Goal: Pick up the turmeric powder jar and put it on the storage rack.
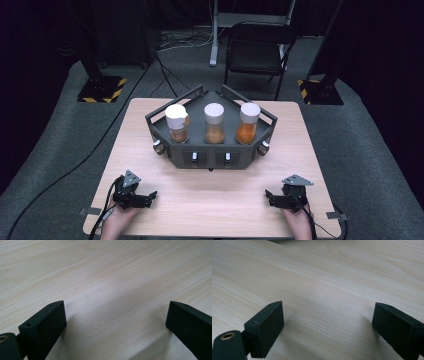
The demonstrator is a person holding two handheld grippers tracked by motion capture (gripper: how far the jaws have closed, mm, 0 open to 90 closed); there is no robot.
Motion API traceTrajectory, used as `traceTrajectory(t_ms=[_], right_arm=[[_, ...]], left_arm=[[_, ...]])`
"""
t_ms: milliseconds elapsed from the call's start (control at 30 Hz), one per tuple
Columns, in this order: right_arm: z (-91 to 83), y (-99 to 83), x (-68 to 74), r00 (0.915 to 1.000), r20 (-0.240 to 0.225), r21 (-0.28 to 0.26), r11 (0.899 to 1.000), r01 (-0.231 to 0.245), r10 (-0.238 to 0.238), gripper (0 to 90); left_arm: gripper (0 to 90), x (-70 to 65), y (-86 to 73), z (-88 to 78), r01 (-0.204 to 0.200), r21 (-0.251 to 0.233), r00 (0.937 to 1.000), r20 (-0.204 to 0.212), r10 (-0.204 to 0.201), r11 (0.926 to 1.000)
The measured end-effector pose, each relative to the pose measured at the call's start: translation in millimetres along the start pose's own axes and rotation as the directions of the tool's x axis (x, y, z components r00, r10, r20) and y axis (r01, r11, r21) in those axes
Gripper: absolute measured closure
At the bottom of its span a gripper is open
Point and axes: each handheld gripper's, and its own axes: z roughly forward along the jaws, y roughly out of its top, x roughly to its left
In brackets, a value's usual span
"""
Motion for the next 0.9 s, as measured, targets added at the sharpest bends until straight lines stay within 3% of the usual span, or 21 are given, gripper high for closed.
traceTrajectory(t_ms=[900], right_arm=[[0.4, 1.0, -0.5, 0.9998, -0.014, 0.006, 1.000, 0.011, -0.011, 7.2]], left_arm=[[2.4, 0.4, 0.5, 0.1, -0.002, 0.002, 1.0000, 0.001, 0.002, 1.0000]])
